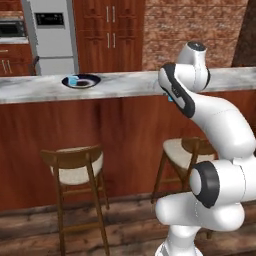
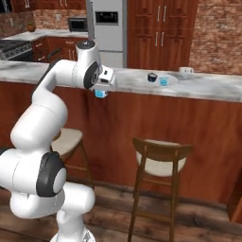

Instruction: Place two yogurt containers on each plate.

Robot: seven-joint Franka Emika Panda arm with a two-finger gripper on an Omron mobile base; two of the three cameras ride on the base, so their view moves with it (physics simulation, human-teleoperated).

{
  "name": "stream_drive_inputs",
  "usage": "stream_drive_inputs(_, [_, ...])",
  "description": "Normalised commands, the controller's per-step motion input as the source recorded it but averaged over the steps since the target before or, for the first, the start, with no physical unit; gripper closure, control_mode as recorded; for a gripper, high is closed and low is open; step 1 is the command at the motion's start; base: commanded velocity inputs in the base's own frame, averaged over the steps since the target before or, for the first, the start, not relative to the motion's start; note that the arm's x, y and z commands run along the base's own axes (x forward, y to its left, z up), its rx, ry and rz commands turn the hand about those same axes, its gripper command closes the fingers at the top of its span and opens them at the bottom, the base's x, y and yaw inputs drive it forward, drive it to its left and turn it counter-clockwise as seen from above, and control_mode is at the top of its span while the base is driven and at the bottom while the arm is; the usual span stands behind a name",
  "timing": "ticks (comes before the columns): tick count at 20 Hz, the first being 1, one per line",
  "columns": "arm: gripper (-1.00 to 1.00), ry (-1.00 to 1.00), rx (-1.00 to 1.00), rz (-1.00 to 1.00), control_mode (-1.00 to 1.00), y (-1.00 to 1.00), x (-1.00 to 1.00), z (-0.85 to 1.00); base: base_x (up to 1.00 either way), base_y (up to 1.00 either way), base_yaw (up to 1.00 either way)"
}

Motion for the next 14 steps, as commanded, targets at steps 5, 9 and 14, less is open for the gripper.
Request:
stream_drive_inputs(5, [1.00, 0.00, 0.00, 0.00, 1.00, 0.00, 0.00, 0.00, 0.09, 0.79, 0.00])
stream_drive_inputs(9, [1.00, 0.00, 0.00, 0.00, 1.00, 0.00, 0.00, 0.00, 0.17, 0.46, 0.00])
stream_drive_inputs(14, [1.00, 0.00, 0.00, 0.00, 1.00, 0.00, 0.00, 0.00, 0.30, 0.03, 0.00])
